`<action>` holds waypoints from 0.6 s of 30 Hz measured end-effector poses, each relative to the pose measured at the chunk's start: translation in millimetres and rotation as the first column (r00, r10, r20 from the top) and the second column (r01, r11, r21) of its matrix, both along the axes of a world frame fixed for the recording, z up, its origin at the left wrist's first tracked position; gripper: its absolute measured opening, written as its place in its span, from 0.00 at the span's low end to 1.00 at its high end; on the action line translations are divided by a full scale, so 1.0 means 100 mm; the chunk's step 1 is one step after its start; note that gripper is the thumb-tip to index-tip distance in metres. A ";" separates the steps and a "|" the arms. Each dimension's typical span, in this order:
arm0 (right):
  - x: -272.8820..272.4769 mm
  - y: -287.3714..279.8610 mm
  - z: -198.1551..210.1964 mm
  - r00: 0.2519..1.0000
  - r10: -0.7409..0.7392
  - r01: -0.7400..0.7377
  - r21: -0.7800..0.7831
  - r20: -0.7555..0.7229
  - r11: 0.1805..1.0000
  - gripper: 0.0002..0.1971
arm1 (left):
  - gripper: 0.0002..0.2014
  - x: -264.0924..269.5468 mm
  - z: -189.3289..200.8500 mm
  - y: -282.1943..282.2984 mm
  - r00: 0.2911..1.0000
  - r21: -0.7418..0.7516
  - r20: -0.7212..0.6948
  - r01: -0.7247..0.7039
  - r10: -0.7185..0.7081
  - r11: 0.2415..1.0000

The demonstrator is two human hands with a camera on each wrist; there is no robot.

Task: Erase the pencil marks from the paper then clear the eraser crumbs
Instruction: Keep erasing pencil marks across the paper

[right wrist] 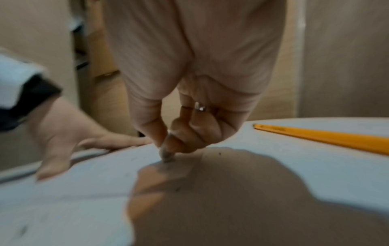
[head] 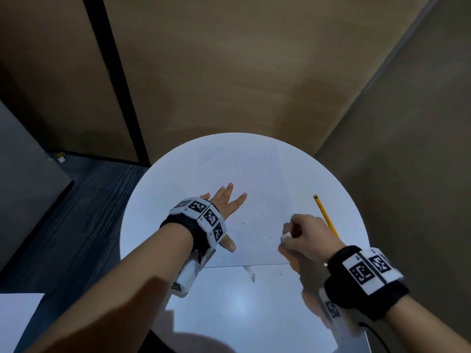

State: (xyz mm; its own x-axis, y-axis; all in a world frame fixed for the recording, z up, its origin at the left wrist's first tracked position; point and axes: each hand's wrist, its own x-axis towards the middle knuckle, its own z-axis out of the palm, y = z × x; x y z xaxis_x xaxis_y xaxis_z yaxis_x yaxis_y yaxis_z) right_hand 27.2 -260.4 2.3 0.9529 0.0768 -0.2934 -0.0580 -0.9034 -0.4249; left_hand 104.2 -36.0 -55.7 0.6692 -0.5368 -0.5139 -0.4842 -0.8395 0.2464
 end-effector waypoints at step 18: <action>0.04 -0.02 -0.13 0.944 -0.306 0.326 0.499 -0.123 0.803 0.03 | 0.55 -0.17 0.33 -0.11 0.993 0.007 -0.106 -0.048 0.049 0.999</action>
State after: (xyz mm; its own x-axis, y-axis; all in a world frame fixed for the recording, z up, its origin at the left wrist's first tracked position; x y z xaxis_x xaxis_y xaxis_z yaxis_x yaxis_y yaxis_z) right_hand 31.2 -262.7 -10.4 0.9404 -0.0802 -0.3306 -0.3260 -0.4900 -0.8085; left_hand 87.6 -46.9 -23.0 0.6361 -0.5026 -0.5855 -0.4144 -0.8626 0.2902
